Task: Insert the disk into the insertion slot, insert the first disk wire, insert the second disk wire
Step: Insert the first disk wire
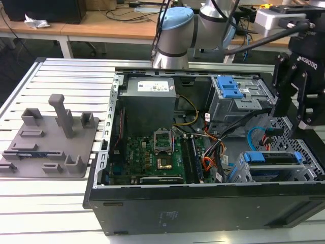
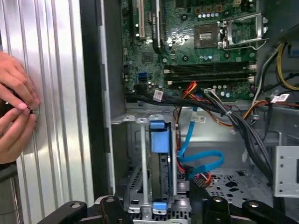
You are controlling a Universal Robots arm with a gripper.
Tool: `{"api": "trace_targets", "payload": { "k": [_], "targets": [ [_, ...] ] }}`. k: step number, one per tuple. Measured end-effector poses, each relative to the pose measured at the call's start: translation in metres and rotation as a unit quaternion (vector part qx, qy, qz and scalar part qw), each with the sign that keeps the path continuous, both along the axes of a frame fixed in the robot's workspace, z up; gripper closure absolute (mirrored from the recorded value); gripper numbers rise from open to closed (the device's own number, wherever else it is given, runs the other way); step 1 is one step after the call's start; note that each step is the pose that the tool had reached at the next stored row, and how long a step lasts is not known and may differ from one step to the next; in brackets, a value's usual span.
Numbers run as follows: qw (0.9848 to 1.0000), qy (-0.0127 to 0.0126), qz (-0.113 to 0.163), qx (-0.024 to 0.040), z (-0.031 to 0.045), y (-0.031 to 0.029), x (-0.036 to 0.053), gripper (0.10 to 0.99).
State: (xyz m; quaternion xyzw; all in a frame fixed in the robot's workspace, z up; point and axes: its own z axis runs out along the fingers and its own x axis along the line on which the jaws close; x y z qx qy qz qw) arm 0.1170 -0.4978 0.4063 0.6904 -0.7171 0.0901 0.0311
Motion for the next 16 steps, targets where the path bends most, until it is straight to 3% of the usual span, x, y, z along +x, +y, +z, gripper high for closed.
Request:
{"api": "trace_targets", "payload": {
  "k": [2, 4, 5, 7, 8, 11, 12, 13, 16],
  "targets": [
    [1.0000, 0.0000, 0.000, -0.0006, -0.0004, 0.0094, 0.0009, 0.463],
    [1.0000, 0.0001, 0.000, -0.0096, -0.0015, 0.0204, 0.0032, 0.463],
    [0.9998, 0.0005, 0.000, -0.0196, -0.0018, 0.0231, 0.0041, 0.463],
    [0.9985, 0.0016, 0.000, -0.0555, -0.0019, 0.0260, 0.0065, 0.463],
    [0.9980, 0.0022, -0.011, -0.0617, -0.0032, 0.0260, 0.0067, 0.463],
    [0.9968, 0.0049, -0.051, -0.0616, -0.0083, 0.0262, 0.0074, 0.463],
    [0.9967, 0.0081, -0.051, -0.0628, -0.0098, 0.0271, 0.0140, 0.463],
    [0.9965, 0.0096, -0.051, -0.0649, -0.0105, 0.0275, 0.0177, 0.463],
    [0.9955, 0.0112, -0.051, -0.0788, -0.0123, 0.0299, 0.0250, 0.463]
  ]
}}
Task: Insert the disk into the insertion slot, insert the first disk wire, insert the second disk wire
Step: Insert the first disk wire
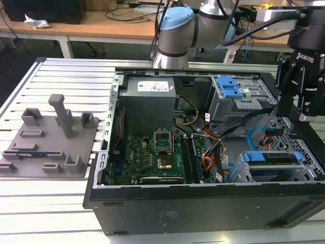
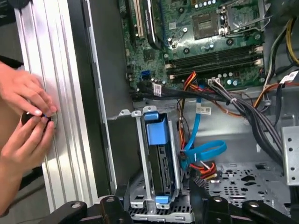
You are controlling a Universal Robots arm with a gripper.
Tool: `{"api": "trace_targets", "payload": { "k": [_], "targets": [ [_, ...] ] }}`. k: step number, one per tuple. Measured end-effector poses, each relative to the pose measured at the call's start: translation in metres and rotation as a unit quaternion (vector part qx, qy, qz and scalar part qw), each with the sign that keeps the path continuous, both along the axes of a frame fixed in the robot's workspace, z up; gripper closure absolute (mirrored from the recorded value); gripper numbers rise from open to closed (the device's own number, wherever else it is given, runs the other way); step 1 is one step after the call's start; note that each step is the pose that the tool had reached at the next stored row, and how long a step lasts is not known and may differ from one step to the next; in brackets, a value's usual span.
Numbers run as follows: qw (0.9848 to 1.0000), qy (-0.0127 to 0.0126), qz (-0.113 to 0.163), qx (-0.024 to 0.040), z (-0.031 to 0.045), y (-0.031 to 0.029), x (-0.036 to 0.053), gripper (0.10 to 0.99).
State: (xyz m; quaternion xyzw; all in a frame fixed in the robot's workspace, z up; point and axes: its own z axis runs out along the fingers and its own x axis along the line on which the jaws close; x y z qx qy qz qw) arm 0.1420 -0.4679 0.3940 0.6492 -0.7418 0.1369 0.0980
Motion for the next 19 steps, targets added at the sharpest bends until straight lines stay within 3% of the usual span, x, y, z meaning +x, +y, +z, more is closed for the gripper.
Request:
{"api": "trace_targets", "payload": {
  "k": [1, 3, 4, 11, 16, 19],
  "targets": [
    [0.9999, 0.0003, 0.000, -0.0148, -0.0009, 0.0054, 0.0013, 0.463],
    [0.9996, 0.0004, 0.001, -0.0270, -0.0020, 0.0092, 0.0012, 0.463],
    [0.9996, 0.0004, 0.002, -0.0290, -0.0046, 0.0150, 0.0012, 0.463],
    [0.9995, 0.0001, 0.011, -0.0294, -0.0189, 0.0323, 0.0015, 0.463],
    [0.9994, -0.0002, 0.011, -0.0332, -0.0246, 0.0366, 0.0015, 0.475],
    [0.9993, -0.0017, 0.010, -0.0346, -0.0283, 0.0374, 0.0016, 0.675]
  ]
}}
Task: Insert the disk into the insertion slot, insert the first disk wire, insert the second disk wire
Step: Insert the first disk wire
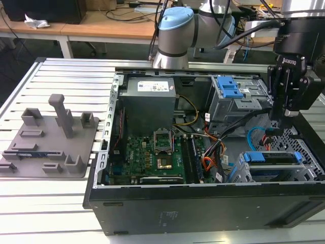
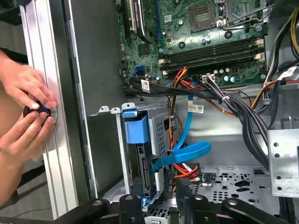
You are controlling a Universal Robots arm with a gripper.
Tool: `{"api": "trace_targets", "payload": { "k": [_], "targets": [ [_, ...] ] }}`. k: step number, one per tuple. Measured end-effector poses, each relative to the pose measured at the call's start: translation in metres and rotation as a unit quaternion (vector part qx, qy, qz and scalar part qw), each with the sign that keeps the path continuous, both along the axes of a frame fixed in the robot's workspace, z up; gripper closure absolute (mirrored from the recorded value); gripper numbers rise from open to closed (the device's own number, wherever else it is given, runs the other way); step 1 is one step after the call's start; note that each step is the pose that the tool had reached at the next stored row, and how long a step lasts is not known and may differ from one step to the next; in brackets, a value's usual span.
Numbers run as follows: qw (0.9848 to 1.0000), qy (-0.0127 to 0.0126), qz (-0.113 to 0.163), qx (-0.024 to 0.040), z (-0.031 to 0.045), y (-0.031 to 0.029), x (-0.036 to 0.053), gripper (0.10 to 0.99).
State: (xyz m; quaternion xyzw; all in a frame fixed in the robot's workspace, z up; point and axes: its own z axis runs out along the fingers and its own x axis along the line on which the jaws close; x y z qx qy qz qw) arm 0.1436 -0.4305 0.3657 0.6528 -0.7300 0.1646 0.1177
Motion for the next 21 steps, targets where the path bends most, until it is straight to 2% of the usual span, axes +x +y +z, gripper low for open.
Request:
{"api": "trace_targets", "payload": {
  "k": [5, 10, 13, 16, 21],
  "targets": [
    [1.0000, -0.0028, -0.001, -0.0001, -0.0050, 0.0000, 0.0000, 0.675],
    [1.0000, -0.0035, -0.001, -0.0001, -0.0149, 0.0002, 0.0019, 0.675],
    [1.0000, -0.0038, -0.001, -0.0006, -0.0180, 0.0018, 0.0035, 0.675],
    [1.0000, -0.0067, -0.001, -0.0015, -0.0219, 0.0052, 0.0036, 0.675],
    [1.0000, -0.0067, -0.001, -0.0026, -0.0223, 0.0056, 0.0036, 0.675]
  ]
}}
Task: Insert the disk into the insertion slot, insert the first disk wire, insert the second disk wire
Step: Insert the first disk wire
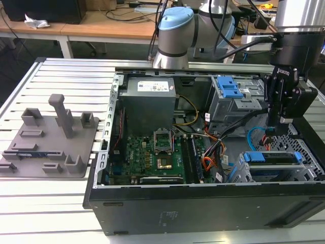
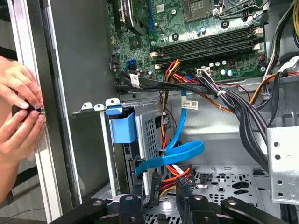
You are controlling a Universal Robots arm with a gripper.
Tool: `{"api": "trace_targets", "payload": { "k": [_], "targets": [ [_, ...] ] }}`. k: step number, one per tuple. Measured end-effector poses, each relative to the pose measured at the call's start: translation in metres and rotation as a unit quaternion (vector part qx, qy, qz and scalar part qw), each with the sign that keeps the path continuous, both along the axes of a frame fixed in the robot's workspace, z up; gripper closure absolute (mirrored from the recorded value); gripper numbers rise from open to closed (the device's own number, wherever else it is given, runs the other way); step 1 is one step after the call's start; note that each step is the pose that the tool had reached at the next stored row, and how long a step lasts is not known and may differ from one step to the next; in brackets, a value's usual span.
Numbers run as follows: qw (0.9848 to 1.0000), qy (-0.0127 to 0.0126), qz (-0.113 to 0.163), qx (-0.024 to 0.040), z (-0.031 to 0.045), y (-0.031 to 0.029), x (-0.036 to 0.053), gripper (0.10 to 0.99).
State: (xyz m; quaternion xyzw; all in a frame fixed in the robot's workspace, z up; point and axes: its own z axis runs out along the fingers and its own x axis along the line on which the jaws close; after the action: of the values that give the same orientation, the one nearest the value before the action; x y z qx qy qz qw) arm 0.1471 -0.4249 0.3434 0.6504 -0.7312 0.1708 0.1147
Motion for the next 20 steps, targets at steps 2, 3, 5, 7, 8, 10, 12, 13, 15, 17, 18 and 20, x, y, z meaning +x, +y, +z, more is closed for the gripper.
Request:
{"api": "trace_targets", "payload": {
  "k": [2, 3, 5, 7, 8, 10, 12, 13, 15, 17, 18, 20],
  "targets": [
    [1.0000, 0.0000, 0.000, -0.0001, 0.0000, 0.0000, 0.0000, 0.675],
    [1.0000, 0.0000, 0.000, -0.0001, -0.0001, 0.0000, 0.0000, 0.675],
    [1.0000, 0.0000, 0.000, -0.0009, -0.0006, 0.0002, -0.0001, 0.675],
    [1.0000, -0.0001, 0.000, -0.0070, -0.0017, 0.0009, -0.0001, 0.675],
    [1.0000, -0.0002, 0.000, -0.0095, -0.0018, 0.0016, -0.0002, 0.675],
    [0.9999, -0.0003, 0.000, -0.0125, -0.0022, 0.0028, -0.0002, 0.675],
    [0.9999, -0.0004, 0.000, -0.0146, -0.0027, 0.0035, -0.0002, 0.675],
    [0.9999, -0.0004, 0.000, -0.0151, -0.0027, 0.0035, -0.0002, 0.675],
    [0.9999, -0.0004, 0.000, -0.0154, -0.0030, 0.0051, -0.0002, 0.675],
    [0.9999, -0.0004, 0.000, -0.0166, -0.0040, 0.0066, -0.0002, 0.675],
    [0.9998, -0.0004, 0.000, -0.0174, -0.0044, 0.0071, -0.0002, 0.675],
    [0.9998, -0.0004, 0.000, -0.0192, -0.0049, 0.0076, -0.0002, 0.675]
  ]
}}
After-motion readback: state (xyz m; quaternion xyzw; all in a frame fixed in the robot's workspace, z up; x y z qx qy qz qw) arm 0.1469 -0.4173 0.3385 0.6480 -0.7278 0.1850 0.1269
